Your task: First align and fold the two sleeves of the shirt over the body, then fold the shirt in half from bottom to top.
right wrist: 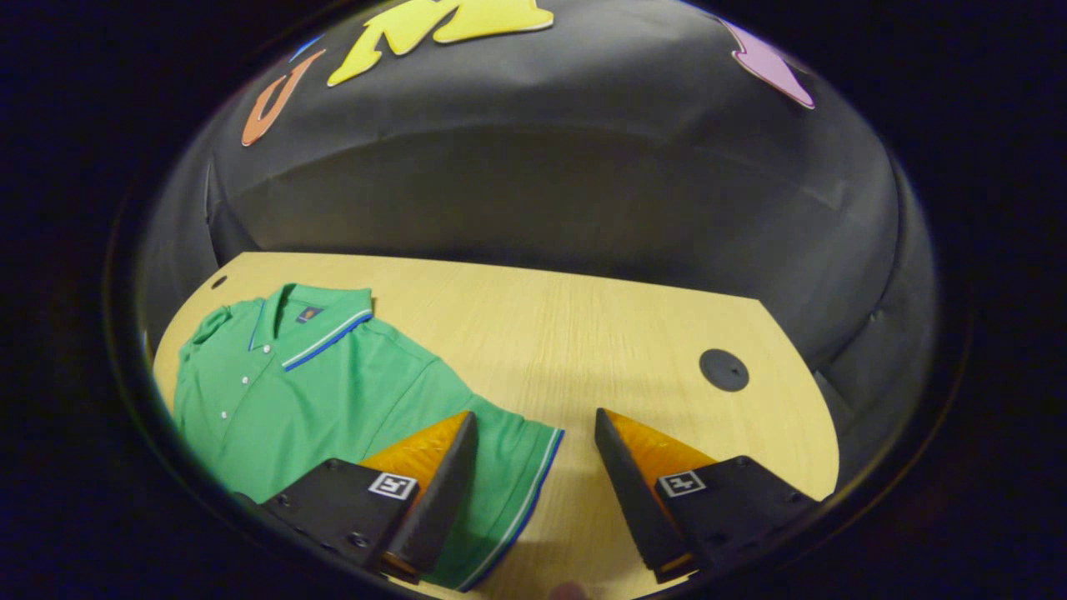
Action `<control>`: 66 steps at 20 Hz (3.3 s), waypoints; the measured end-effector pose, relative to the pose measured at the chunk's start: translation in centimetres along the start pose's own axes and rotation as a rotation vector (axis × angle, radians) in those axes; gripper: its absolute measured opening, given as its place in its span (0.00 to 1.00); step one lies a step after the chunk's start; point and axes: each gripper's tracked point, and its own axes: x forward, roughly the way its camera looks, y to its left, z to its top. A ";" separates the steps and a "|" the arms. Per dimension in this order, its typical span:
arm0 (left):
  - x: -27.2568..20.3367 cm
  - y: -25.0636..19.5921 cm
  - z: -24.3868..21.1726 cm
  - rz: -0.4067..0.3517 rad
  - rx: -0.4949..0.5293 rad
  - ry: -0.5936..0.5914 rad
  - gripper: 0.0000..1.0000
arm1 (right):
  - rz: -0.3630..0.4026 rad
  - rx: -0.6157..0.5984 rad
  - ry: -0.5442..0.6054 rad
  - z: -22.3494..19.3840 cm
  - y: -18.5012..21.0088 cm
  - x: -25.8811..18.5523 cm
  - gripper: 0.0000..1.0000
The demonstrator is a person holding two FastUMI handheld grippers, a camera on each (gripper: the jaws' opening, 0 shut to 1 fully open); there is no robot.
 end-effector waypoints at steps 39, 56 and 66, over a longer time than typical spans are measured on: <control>-1.3 10.4 -0.4 0.129 -0.047 -0.039 1.00 | 0.082 0.194 -0.006 7.4 7.8 -7.0 0.01; -3.3 15.9 -2.3 0.223 -0.089 -0.020 1.00 | 0.082 0.008 0.123 4.2 15.4 -2.5 0.01; -3.1 15.4 -2.3 0.191 -0.091 -0.005 1.00 | 0.146 0.062 0.108 5.1 16.2 -4.1 0.27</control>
